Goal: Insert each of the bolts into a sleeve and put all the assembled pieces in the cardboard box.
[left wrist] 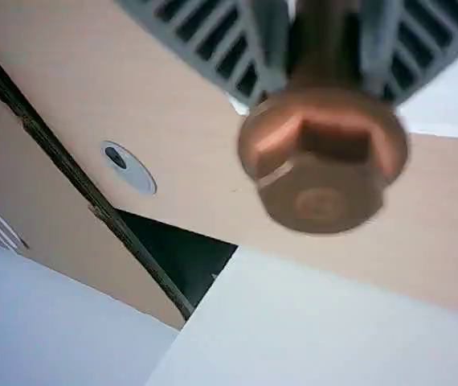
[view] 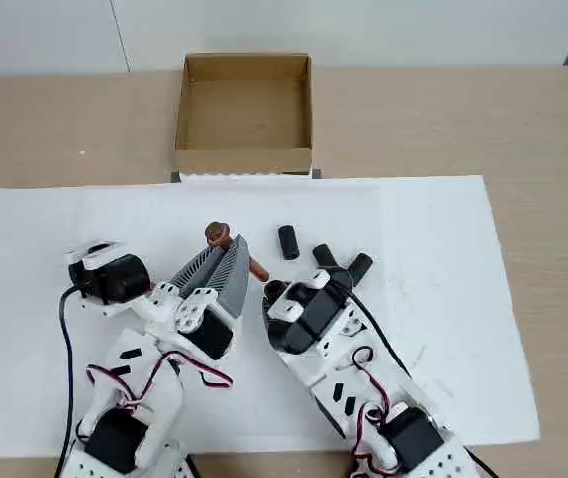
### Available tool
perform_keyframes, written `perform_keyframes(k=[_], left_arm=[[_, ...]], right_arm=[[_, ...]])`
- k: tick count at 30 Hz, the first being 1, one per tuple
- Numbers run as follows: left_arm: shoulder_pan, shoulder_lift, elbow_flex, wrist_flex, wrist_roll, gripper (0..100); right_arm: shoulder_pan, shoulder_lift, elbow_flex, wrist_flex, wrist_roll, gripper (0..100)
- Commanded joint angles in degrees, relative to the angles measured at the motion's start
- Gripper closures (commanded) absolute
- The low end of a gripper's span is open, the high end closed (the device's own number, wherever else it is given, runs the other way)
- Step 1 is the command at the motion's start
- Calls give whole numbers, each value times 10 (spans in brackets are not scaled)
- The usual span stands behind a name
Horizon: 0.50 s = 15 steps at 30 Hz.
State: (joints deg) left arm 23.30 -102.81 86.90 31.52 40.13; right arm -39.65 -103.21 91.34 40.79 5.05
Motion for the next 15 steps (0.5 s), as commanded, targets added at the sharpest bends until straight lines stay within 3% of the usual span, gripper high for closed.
perform_keyframes(k=[1, 15], left_arm=[[4, -13, -3, -16, 4, 995], [34, -13, 2, 5, 3, 995]], right_arm=[[-7, -7, -24, -16, 15, 995], [-7, -7, -40, -42, 40, 995]])
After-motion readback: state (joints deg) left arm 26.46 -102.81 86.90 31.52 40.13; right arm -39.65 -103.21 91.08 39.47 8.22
